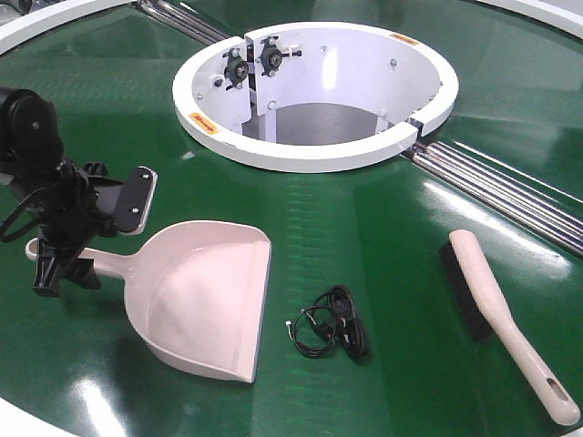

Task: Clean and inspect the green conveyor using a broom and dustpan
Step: 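Close the left gripper on the dustpan handle near the pan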

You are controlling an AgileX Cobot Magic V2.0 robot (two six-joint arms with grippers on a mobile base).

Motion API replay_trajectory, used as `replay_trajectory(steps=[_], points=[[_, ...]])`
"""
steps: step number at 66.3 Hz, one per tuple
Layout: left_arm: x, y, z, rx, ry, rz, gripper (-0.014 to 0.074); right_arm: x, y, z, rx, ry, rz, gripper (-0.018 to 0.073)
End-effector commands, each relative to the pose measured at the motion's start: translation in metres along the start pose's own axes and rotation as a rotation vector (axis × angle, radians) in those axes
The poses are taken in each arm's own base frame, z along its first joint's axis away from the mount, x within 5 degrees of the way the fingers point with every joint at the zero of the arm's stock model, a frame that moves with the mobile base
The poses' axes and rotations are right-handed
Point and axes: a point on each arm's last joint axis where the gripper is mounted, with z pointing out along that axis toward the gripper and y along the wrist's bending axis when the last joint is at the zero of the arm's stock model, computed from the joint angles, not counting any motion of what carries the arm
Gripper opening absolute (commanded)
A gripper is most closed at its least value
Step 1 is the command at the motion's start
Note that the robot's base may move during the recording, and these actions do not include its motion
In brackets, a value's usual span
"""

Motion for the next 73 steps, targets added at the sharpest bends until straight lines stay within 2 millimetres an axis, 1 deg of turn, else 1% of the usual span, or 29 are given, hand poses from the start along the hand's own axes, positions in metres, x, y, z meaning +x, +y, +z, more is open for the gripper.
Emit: replay_trajectory(steps=[1,15,22,34,43,51,55,63,73], points=[[-0.004,0.004,-0.015,-0.071,-0.018,0.01,0.0517,-0.001,0.0,-0.001,0.006,-0.073,-0.006,-0.0009],[-0.004,0.007,0.001,-0.038,-0.014,0.021,0.0513,-0.001,0.0,-0.001,0.006,-0.073,-0.006,-0.0009],[-0.004,0.009,0.008,-0.02,-0.012,0.022,0.0483,-0.001,0.0,-0.001,0.006,-0.073,-0.006,-0.0009],[-0.003,0.011,0.02,0.001,-0.001,0.027,0.0371,-0.001,0.0,-0.001,0.006,-0.073,-0.006,-0.0009],[-0.004,0.011,0.025,0.015,0.0,0.027,0.0247,-0.001,0.0,-0.001,0.006,-0.073,-0.006,-0.0009],[-0.004,0.011,0.024,0.019,0.001,0.027,0.0132,-0.001,0.0,-0.001,0.006,-0.073,-0.006,-0.0009],[-0.004,0.011,0.02,0.03,0.002,0.026,0.0082,-0.001,0.0,-0.001,0.006,-0.073,-0.006,-0.0009],[-0.004,0.011,0.006,0.039,0.003,0.024,-0.0009,-0.001,0.0,-0.001,0.006,-0.073,-0.006,-0.0009],[-0.004,0.01,-0.012,-0.005,-0.002,-0.015,-0.0008,-0.001,0.0,-0.001,0.006,-0.073,-0.006,-0.0009]])
